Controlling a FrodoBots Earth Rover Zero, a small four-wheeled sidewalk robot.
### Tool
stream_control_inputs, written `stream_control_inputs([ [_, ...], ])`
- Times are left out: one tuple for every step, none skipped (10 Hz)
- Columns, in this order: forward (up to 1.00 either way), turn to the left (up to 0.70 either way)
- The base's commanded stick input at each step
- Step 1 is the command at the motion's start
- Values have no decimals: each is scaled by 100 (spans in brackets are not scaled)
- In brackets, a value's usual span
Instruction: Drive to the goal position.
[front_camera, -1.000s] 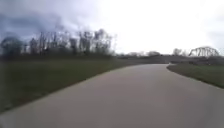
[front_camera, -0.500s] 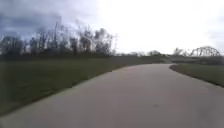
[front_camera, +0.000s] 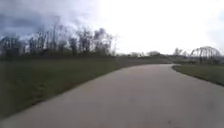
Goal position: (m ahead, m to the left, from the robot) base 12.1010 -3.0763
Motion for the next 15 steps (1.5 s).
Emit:
stream_control_inputs([
  [100,-2],
  [100,0],
  [100,0],
  [100,0],
  [100,0],
  [100,0],
  [100,0],
  [100,0],
  [100,-1],
  [100,-3],
  [100,-3],
  [100,-3],
  [100,-7],
  [100,-19],
  [100,-34],
])
